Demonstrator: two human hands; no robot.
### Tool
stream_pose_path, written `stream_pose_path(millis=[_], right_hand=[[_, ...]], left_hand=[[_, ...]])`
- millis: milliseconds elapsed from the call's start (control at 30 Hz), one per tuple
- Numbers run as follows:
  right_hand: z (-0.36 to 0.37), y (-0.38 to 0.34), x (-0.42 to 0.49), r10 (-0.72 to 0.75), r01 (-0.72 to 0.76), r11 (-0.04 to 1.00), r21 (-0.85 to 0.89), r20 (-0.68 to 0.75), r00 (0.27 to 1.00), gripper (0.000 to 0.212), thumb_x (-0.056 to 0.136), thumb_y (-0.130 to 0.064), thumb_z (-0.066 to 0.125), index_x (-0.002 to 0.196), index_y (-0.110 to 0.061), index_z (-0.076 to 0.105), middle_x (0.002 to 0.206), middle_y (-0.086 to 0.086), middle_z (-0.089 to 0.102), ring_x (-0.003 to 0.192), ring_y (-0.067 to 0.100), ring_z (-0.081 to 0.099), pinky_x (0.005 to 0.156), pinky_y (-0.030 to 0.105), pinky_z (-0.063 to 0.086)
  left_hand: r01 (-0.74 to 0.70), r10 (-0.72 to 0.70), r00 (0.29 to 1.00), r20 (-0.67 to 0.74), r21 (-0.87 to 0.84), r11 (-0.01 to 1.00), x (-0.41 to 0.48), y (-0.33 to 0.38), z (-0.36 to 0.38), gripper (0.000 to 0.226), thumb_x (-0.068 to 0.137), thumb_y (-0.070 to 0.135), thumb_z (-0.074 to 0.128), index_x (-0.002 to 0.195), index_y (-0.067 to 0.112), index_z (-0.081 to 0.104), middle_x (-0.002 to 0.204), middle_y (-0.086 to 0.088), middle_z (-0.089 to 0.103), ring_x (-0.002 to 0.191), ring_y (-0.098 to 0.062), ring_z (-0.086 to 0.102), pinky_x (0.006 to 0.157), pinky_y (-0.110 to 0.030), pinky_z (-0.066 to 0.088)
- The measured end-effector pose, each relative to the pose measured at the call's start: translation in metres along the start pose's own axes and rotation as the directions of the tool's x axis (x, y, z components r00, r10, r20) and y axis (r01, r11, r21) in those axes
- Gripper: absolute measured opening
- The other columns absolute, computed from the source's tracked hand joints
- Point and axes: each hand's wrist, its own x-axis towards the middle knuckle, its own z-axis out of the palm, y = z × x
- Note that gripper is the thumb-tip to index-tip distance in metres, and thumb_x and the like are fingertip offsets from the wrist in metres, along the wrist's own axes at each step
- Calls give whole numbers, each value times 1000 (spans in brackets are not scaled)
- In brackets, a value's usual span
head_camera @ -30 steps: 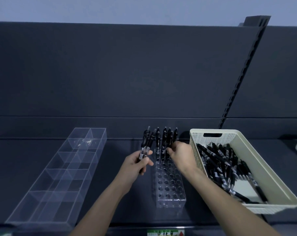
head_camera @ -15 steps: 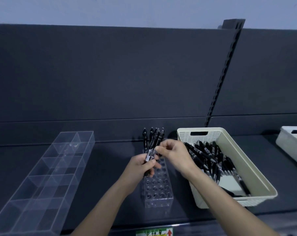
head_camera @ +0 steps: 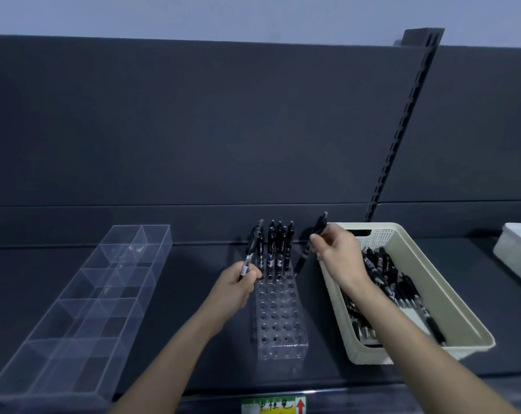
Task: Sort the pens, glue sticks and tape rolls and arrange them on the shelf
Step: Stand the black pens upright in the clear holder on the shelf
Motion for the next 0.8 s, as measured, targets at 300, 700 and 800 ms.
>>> stream_pose_path(millis=[300, 700, 800], right_hand=[[35, 6, -1, -89, 102, 928, -358, 51, 995, 17, 91, -20, 55, 87, -3, 56, 79, 10, 62, 68, 19, 49, 61, 24, 31], [46, 11, 0, 66, -24, 912, -410, 87, 994, 21, 89, -22, 60, 93, -1, 61, 92, 17, 67, 87, 32, 63, 71, 30, 46], [45, 11, -2, 71, -33, 923, -383, 86, 994, 21, 87, -22, 63, 94, -1, 63, 91, 16, 69, 87, 30, 64, 77, 32, 51]], left_hand=[[0, -2, 999, -39, -65, 998, -3, -8, -9, 15, 99, 11, 32, 88, 13, 42, 64, 0, 47, 55, -8, 40, 53, -13, 38], [-54, 40, 988, -152, -87, 995, -1, -19, -16, 18, 92, 3, 51, 85, 19, 57, 79, 4, 52, 73, -7, 50, 70, -20, 47], [-95, 83, 980, -183, -62, 994, -1, -16, -15, 19, 88, 0, 56, 81, 17, 61, 73, 5, 57, 67, -3, 54, 64, -13, 46]])
